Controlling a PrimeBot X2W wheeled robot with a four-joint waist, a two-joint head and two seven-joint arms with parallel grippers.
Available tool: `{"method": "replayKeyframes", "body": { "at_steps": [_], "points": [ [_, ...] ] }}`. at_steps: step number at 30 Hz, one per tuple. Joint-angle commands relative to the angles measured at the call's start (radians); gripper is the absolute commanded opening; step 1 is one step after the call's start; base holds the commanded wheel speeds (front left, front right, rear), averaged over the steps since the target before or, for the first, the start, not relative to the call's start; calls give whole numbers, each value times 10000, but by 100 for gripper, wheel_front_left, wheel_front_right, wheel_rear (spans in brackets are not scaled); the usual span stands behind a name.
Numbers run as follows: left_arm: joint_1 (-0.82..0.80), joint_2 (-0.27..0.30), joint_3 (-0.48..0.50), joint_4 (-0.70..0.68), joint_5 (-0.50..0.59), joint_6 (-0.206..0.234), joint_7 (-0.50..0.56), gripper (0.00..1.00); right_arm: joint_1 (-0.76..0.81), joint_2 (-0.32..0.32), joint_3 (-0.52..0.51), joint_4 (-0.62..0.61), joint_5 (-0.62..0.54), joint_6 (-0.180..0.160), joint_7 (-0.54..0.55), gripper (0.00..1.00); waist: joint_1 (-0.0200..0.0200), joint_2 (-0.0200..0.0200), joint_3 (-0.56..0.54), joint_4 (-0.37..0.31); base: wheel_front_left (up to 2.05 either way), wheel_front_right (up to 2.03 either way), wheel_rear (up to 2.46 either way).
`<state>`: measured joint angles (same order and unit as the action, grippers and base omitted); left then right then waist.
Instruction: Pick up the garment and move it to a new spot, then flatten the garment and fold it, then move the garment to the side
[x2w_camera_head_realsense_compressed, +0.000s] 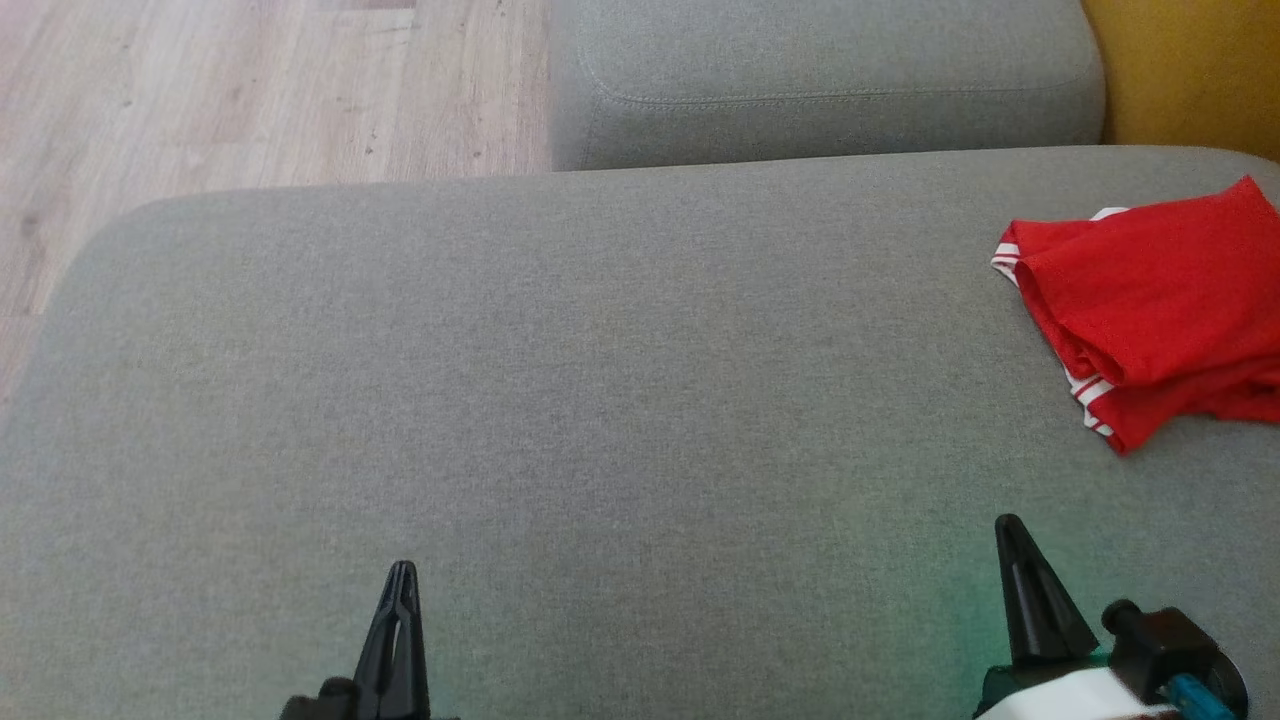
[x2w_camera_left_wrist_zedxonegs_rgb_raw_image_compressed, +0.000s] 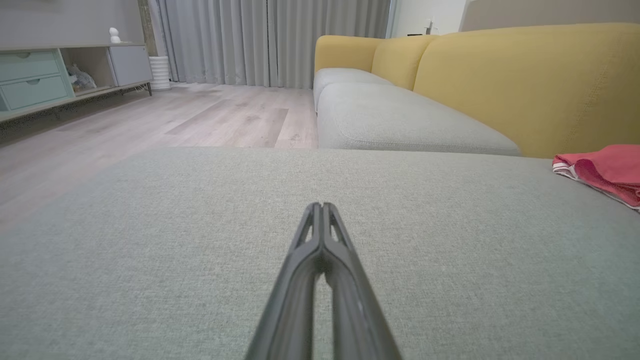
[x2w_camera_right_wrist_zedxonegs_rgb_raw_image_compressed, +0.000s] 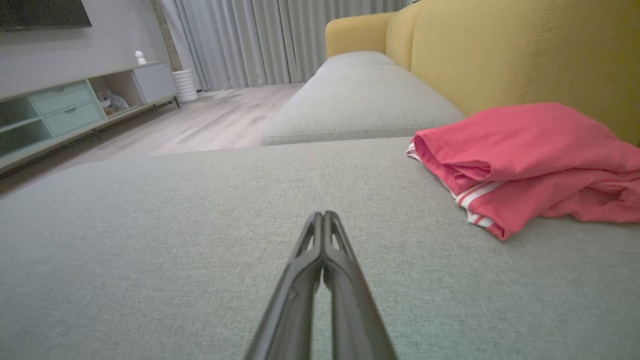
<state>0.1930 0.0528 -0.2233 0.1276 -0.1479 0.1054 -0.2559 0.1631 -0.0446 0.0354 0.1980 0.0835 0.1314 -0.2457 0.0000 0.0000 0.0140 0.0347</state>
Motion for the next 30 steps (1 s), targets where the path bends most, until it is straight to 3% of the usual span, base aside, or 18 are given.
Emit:
{"method": "replayKeyframes", "body": {
  "at_steps": [1,30],
  "points": [
    [-184,22,60,-316,-301,-33,54,0,-207,-25,2,-329,342,0,53,0,0,0,0,-3,0,0,0],
    [-892,212,579,128,-3953,-613,716,0,-818,-226,-99,-124,4128,-2,695,0,0,0,-28,-85,0,0,0]
  ]
}}
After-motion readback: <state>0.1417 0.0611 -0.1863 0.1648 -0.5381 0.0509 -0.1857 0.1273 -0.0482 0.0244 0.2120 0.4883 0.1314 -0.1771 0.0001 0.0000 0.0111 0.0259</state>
